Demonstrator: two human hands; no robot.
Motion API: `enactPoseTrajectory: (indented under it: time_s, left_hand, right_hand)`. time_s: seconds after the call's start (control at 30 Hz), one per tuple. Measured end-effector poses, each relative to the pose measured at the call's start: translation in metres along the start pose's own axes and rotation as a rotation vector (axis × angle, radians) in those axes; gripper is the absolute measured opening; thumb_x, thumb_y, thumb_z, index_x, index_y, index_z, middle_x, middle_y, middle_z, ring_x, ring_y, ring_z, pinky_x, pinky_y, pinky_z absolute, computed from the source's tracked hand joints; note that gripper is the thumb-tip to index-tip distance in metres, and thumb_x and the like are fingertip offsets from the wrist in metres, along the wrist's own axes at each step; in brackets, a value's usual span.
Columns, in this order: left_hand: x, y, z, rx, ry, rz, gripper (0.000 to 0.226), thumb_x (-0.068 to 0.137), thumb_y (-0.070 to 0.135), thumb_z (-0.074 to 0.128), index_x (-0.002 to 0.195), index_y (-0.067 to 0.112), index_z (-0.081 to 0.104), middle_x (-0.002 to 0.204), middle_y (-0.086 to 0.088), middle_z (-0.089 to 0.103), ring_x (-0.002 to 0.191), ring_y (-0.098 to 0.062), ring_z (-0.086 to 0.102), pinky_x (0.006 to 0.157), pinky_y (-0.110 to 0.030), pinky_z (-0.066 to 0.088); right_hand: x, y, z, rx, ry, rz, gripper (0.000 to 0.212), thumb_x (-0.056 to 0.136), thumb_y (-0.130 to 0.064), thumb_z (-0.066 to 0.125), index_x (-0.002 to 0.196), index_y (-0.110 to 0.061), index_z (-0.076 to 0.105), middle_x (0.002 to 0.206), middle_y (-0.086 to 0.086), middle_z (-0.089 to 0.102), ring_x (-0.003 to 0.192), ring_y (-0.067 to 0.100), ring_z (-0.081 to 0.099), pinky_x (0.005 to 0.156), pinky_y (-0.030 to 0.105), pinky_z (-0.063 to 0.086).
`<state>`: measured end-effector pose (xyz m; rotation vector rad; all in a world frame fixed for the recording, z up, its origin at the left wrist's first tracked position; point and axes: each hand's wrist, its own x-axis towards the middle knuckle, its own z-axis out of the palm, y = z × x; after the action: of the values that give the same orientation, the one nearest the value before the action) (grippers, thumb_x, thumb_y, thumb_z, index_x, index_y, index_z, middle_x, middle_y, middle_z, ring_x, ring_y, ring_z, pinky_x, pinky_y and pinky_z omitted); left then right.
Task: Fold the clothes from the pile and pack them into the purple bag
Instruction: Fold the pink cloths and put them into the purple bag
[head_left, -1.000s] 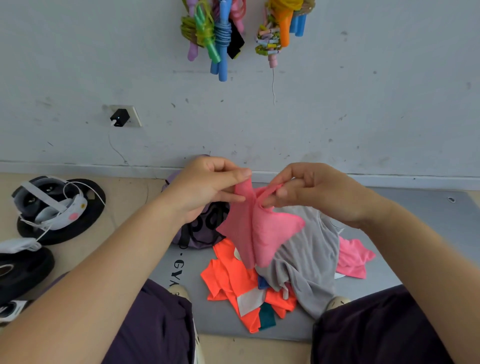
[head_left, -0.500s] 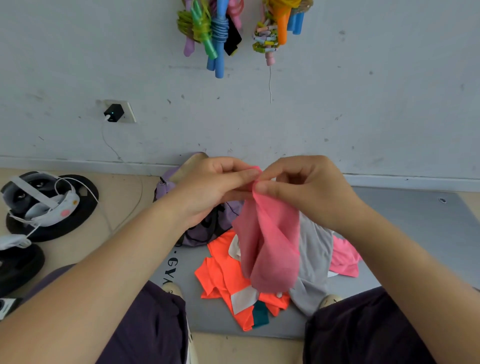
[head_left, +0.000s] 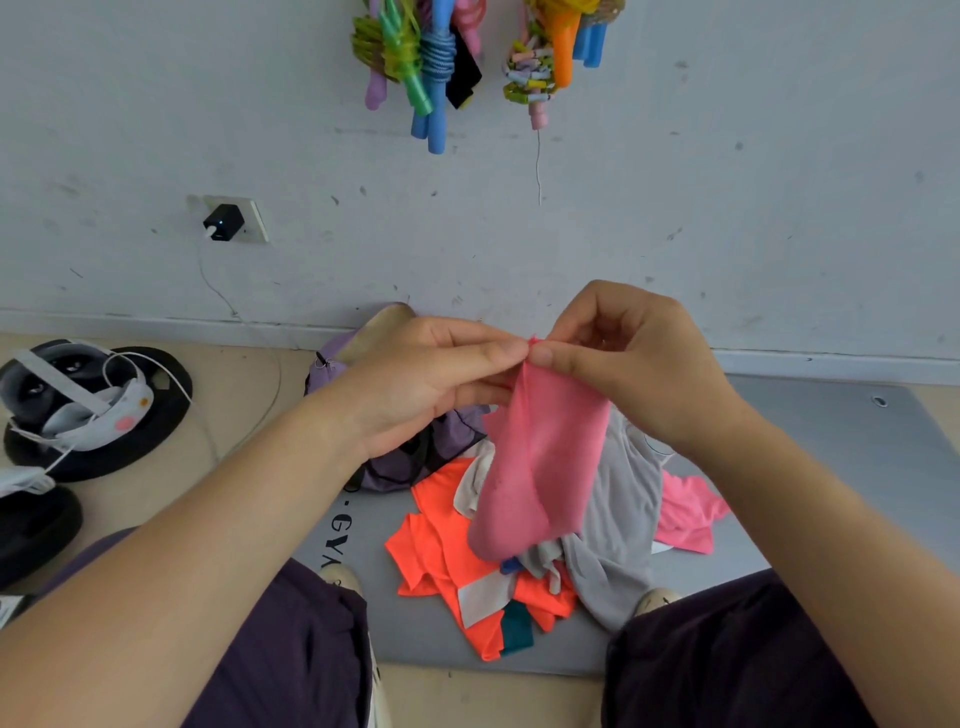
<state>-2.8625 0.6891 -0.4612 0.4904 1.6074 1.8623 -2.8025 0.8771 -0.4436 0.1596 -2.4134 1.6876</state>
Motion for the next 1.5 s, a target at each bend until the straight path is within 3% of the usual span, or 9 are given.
enactPoseTrajectory:
  time_s: [0.27,0.5,0.8,0.9,1.07,1.2,1.3,1.4,1.5]
  left_hand:
    - [-0.006,0.002,-0.005,0.16,-0.075,0.021,0.019,0.072,0.025,0.085,0.089,0.017,0.081,0.094,-0.017,0.073,0.088,-0.024,0.069,0.079,-0.03,0.056]
    - [-0.009,0.003,-0.011,0.614,-0.043,0.158,0.025,0.076,0.053,0.071,0.091,0.035,0.077,0.084,-0.004,0.075,0.068,-0.019,0.072,0.076,-0.031,0.052]
    - [-0.013,0.008,-0.016,0.738,0.025,0.246,0.013,0.083,0.039,0.068,0.093,0.033,0.074,0.088,0.006,0.073,0.067,-0.015,0.072,0.069,-0.032,0.058]
    - [-0.014,0.006,-0.014,0.815,0.075,0.24,0.018,0.08,0.046,0.065,0.09,0.032,0.072,0.084,0.004,0.072,0.065,-0.013,0.072,0.073,-0.032,0.056]
    - [-0.012,0.009,-0.018,0.586,0.213,0.231,0.01,0.095,0.011,0.062,0.088,0.018,0.066,0.077,0.006,0.064,0.058,-0.018,0.066,0.071,-0.037,0.054]
    - [-0.012,0.017,-0.029,0.458,0.268,0.192,0.014,0.098,0.005,0.054,0.091,0.012,0.065,0.072,0.004,0.066,0.061,-0.016,0.068,0.073,-0.042,0.054]
    - [-0.011,0.013,-0.039,0.678,0.255,0.164,0.006,0.096,0.012,0.06,0.094,0.014,0.065,0.081,-0.002,0.068,0.07,-0.018,0.069,0.082,-0.046,0.054]
    - [-0.009,0.002,-0.04,0.948,0.176,0.13,0.018,0.08,0.03,0.08,0.094,0.027,0.07,0.086,-0.002,0.066,0.079,-0.017,0.061,0.077,-0.028,0.048]
    - [-0.007,-0.005,-0.035,1.068,0.187,0.178,0.019,0.077,0.032,0.082,0.093,0.026,0.075,0.084,0.002,0.067,0.086,-0.016,0.059,0.078,-0.033,0.049]
  right_hand:
    - [-0.001,-0.003,-0.009,0.09,-0.256,0.066,0.027,0.068,-0.018,0.079,0.081,-0.007,0.059,0.061,-0.003,0.058,0.059,0.011,0.052,0.055,0.018,0.042]
    - [-0.001,0.003,-0.013,-0.003,-0.459,0.23,0.036,0.071,-0.047,0.075,0.095,-0.021,0.074,0.079,0.033,0.061,0.067,0.02,0.052,0.07,0.035,0.042]
    - [-0.001,0.012,-0.019,0.077,-0.677,0.322,0.033,0.084,-0.029,0.071,0.116,-0.024,0.063,0.091,0.029,0.07,0.078,0.035,0.068,0.078,0.047,0.055]
    - [-0.002,0.015,-0.014,-0.036,-0.652,0.32,0.025,0.086,-0.028,0.071,0.104,-0.012,0.065,0.09,0.03,0.069,0.078,0.041,0.066,0.082,0.054,0.052]
    - [0.0,0.025,-0.022,-0.285,-0.581,0.292,0.012,0.088,-0.025,0.071,0.087,-0.014,0.065,0.049,-0.006,0.054,0.043,0.001,0.041,0.049,0.007,0.032]
    - [0.005,0.035,-0.035,-0.357,-0.405,0.237,0.008,0.091,-0.026,0.067,0.085,-0.02,0.065,0.053,-0.007,0.054,0.048,0.006,0.037,0.051,0.016,0.032]
    - [0.008,0.04,-0.037,-0.388,-0.246,0.155,0.008,0.093,-0.025,0.063,0.085,-0.024,0.064,0.064,0.004,0.064,0.057,0.011,0.044,0.059,0.028,0.039]
    - [0.007,0.04,-0.031,-0.404,-0.196,0.099,0.012,0.093,-0.021,0.061,0.082,-0.023,0.063,0.07,0.009,0.065,0.059,0.008,0.048,0.058,0.018,0.043]
    - [0.006,0.041,-0.025,-0.445,-0.183,0.064,0.011,0.093,-0.02,0.061,0.083,-0.023,0.063,0.07,0.005,0.066,0.06,0.009,0.049,0.059,0.013,0.039]
